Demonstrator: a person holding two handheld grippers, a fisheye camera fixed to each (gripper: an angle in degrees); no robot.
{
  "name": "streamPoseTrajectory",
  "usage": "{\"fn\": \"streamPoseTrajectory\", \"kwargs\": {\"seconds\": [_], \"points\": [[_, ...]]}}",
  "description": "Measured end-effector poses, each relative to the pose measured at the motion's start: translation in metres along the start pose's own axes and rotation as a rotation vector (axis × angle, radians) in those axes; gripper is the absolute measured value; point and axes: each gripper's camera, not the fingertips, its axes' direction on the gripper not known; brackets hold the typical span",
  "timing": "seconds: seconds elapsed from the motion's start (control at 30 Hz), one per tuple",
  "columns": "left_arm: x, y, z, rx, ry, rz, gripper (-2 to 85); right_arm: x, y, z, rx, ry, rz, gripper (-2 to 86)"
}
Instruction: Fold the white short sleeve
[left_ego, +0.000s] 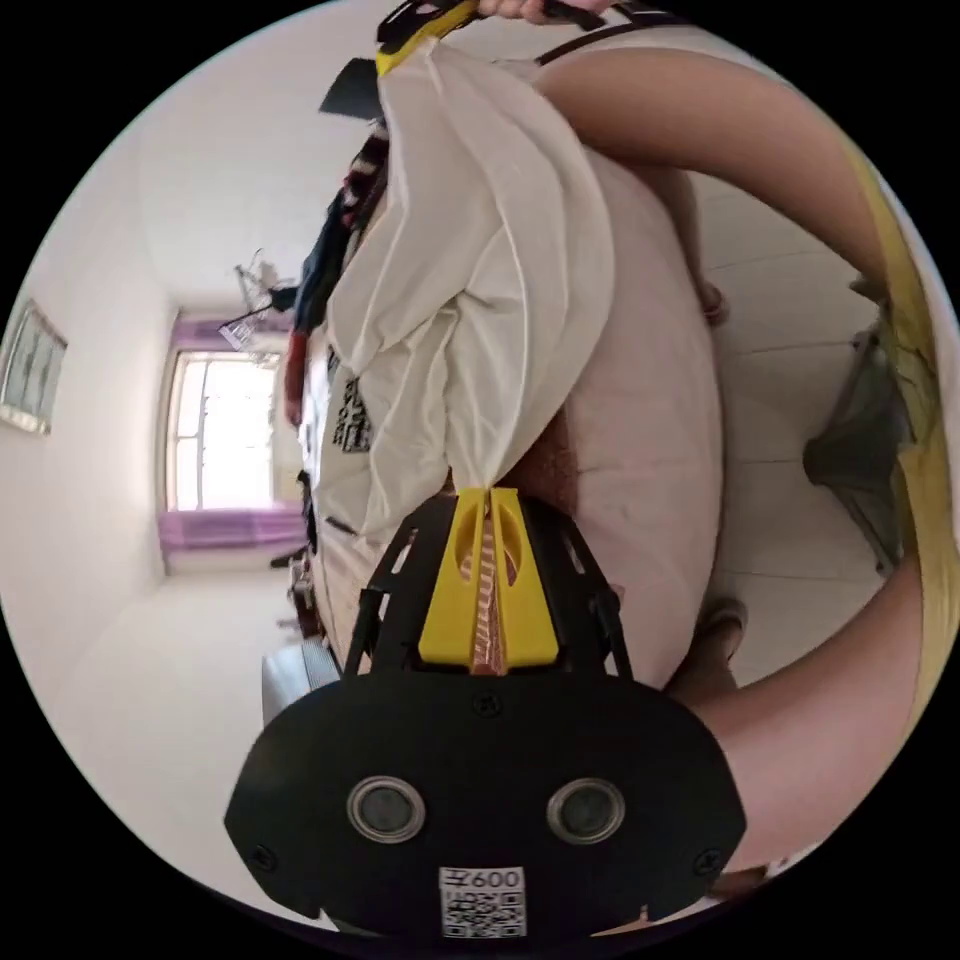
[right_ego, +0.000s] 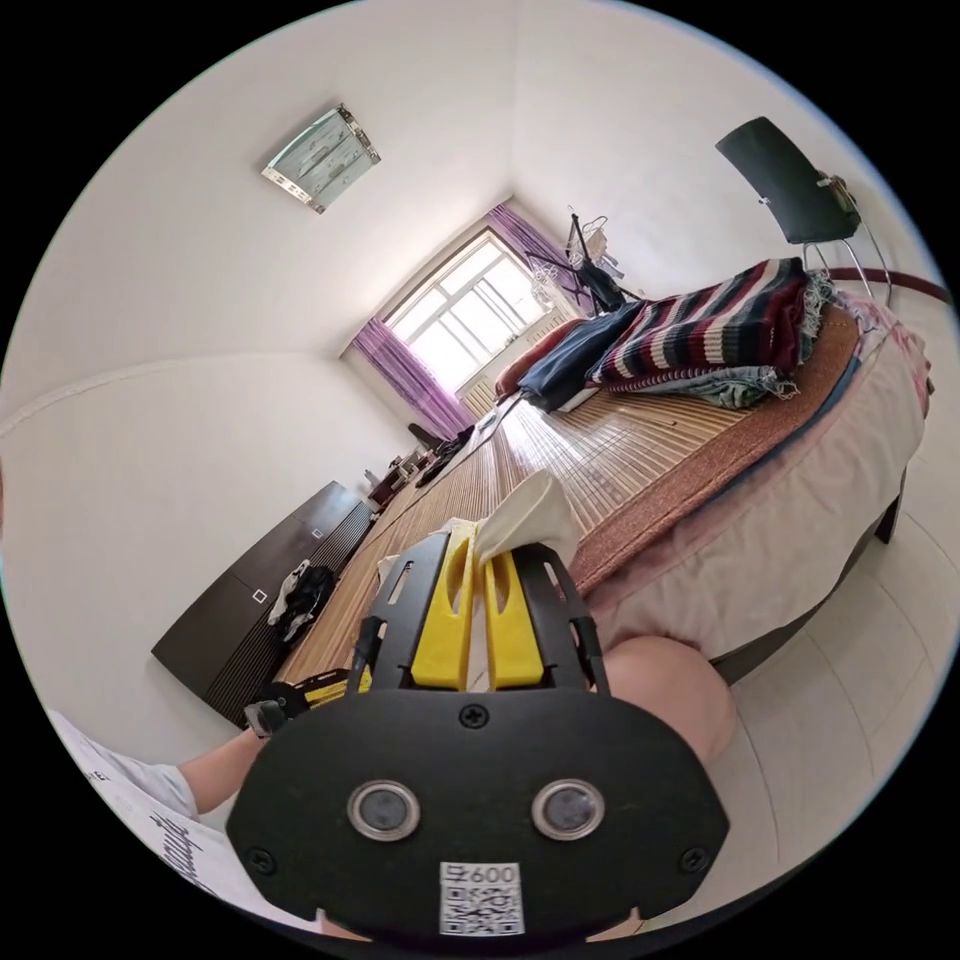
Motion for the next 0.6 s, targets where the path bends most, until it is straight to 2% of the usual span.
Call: {"fn": "streamPoseTrajectory", "kwargs": {"seconds": [0.03,0.13,0.17,0.23,0.37,0.47,0.6], "points": [[0.005,0.001,0.002,-0.019,0.02,-0.051,1.6,0.002,0.005,-0.004,-0.01,-0.001,-0.002,-0.8],[0.01,0.033,-0.017,0.033,0.08,-0.458,1.4,0.009,0.017,-0.021,0.003,-0.024,0.033,-0.8],[0.009,0.042,-0.025,0.05,0.074,-0.521,1.3,0.008,0.02,-0.031,0.019,-0.034,0.028,-0.8],[0.0,0.08,-0.069,0.099,-0.051,-0.728,1.3,-0.004,0.023,-0.047,0.07,-0.042,-0.026,-0.8],[-0.036,0.124,-0.158,0.204,-0.334,-0.854,1.3,-0.06,0.008,-0.079,0.263,-0.154,-0.266,-0.9],[-0.102,0.136,-0.229,0.269,-0.449,-0.912,1.4,-0.11,-0.037,-0.083,0.248,-0.221,-0.306,-0.9],[-0.145,0.186,-0.349,0.532,-0.577,-1.121,1.4,-0.181,-0.06,-0.131,0.371,-0.378,-0.491,-0.8]]}}
